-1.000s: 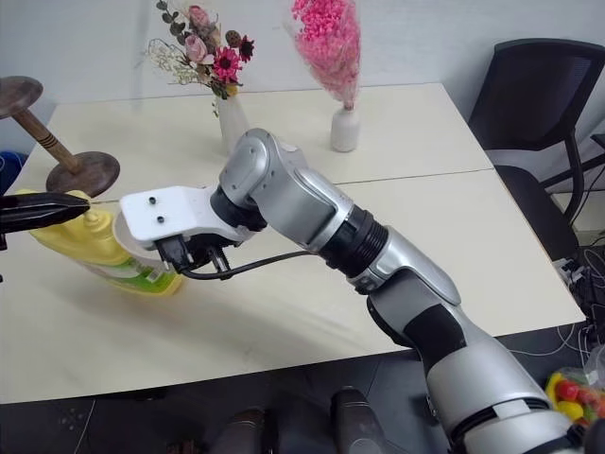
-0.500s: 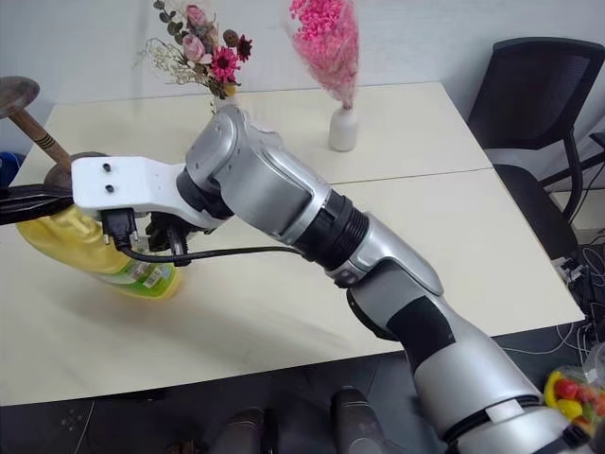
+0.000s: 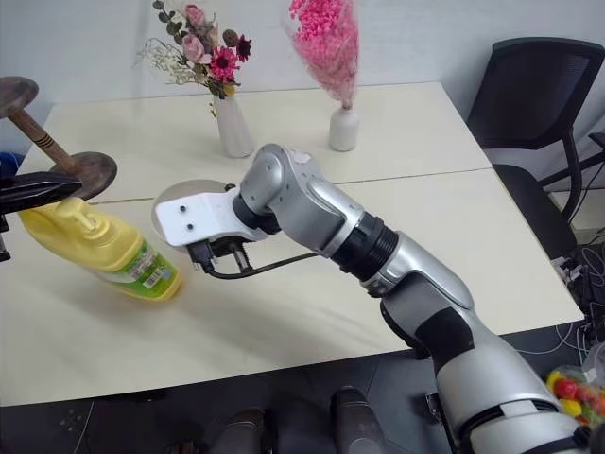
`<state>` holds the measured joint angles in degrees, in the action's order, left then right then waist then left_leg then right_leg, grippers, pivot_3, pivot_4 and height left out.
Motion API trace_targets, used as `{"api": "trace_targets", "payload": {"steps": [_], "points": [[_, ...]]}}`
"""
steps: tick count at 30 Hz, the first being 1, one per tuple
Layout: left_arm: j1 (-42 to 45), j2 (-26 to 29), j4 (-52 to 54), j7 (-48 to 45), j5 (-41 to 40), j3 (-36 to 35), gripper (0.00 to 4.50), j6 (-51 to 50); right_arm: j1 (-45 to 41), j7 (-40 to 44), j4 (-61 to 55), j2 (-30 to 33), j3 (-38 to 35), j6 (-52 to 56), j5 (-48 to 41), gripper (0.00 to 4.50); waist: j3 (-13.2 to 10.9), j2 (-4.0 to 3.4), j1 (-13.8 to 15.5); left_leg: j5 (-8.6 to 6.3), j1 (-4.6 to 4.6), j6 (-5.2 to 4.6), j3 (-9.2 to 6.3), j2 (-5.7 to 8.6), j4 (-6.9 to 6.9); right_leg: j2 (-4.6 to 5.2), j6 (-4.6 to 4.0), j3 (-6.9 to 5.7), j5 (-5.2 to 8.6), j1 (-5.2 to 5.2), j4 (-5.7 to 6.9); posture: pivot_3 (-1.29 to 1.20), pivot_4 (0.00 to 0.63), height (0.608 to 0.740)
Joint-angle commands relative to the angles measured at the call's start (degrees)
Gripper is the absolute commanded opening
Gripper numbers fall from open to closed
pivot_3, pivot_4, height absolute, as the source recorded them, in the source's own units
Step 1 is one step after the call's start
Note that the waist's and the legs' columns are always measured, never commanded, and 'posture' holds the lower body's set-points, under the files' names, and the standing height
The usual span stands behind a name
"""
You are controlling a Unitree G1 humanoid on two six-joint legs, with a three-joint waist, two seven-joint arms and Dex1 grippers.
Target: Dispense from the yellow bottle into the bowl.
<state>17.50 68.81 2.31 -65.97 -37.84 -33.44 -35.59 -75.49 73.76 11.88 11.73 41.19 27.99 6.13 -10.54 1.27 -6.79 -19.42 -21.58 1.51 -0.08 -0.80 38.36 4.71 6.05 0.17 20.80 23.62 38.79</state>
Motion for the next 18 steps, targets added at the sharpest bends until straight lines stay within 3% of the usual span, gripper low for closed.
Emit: {"api": "trace_targets", "payload": {"steps": [1, 8, 14, 18], "points": [[0.49, 0.72, 0.74, -0.90, -0.25, -0.53, 0.13, 0.65, -0.95, 0.07, -4.79, -1.41, -1.39, 2.34, -0.12, 0.00, 0.00, 0.00, -0.22, 0.00, 0.00, 0.00, -0.02, 0.00, 0.00, -0.01, 0.00, -0.01, 0.00, 0.01, 0.00, 0.00, 0.150, 0.740], [-0.35, 0.31, 0.09, -1.73, 0.80, 0.31, 0.13, 2.11, 0.74, 5.22, -11.77, 4.02, -0.99, 3.94, -1.17, 0.00, 0.00, 0.00, 0.13, -0.01, 0.00, 0.00, -0.15, 0.05, 0.08, 0.02, 0.00, -0.02, 0.00, -0.06, 0.00, 0.00, 0.150, 0.740], [2.22, -0.07, -1.36, -1.96, 0.75, 3.71, 0.13, 3.38, 0.47, 5.05, -12.80, 3.23, -1.44, 4.49, -1.58, 0.00, 0.00, 0.00, 0.55, -0.03, 0.00, -0.01, -0.16, 0.05, 0.28, 0.03, 0.00, 0.00, 0.00, -0.11, 0.09, 0.00, 0.150, 0.740], [3.50, -0.14, -2.56, -2.40, 1.07, 5.37, 0.13, 4.11, 0.61, 6.76, -13.49, 2.77, -3.29, -2.97, -4.15, 0.00, 0.00, 0.00, 0.56, -0.04, 0.00, 0.01, -0.17, 0.05, 0.31, 0.02, 0.00, -0.01, 0.00, -0.11, 0.10, 0.00, 0.150, 0.740]]}}
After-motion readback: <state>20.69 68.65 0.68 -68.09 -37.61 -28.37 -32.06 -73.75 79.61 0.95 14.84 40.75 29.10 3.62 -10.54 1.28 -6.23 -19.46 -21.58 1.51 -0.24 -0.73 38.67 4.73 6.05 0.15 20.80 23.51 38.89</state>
